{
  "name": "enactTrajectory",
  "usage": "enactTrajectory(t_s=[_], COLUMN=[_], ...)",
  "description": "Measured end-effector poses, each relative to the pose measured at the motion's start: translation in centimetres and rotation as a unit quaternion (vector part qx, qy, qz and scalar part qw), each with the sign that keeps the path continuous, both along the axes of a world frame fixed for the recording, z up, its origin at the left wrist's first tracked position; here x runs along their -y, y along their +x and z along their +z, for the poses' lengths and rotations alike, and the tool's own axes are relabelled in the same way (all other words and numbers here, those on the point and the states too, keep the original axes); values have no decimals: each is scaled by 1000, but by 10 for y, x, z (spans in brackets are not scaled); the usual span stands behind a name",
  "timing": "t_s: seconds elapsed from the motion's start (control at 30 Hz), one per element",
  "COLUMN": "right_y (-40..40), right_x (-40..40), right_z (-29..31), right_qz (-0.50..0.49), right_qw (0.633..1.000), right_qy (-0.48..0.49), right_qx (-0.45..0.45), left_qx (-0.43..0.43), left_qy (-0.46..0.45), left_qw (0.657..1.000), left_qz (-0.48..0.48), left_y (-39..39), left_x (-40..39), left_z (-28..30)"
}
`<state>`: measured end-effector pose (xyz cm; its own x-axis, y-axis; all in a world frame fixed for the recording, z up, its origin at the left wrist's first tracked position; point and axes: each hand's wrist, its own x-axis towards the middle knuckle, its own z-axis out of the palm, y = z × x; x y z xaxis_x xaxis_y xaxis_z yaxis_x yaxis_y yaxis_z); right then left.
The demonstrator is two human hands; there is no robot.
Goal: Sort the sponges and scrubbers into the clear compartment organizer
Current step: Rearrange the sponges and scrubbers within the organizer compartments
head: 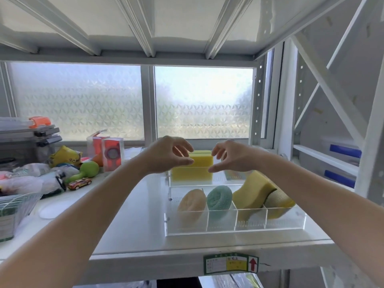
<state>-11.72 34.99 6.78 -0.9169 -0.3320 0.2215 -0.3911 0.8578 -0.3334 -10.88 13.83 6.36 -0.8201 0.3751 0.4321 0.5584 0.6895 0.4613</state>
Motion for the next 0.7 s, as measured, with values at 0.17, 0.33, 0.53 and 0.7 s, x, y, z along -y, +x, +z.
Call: enactTrajectory(t_s=[0.17,0.33,0.53,0.7], right_y=[-25,-43,-54,-61], right_x=[5,8,10,9], right_z=[2,3,-1,2], right_qz=[-35,-40,-17,-13], right_qw=[999,998,998,999], right_qy=[-22,-2,-11,-10], right_qx=[-4,40,54,51], left_qx=[2,118,152,143], left_qy=[94,95,99,90], left_qw=[993,986,983,985], left_qz=[71,72,38,26], left_y=[-27,-47,-56,-59], left_x=[23,33,28,28], left_z=[-4,-20,-27,-28])
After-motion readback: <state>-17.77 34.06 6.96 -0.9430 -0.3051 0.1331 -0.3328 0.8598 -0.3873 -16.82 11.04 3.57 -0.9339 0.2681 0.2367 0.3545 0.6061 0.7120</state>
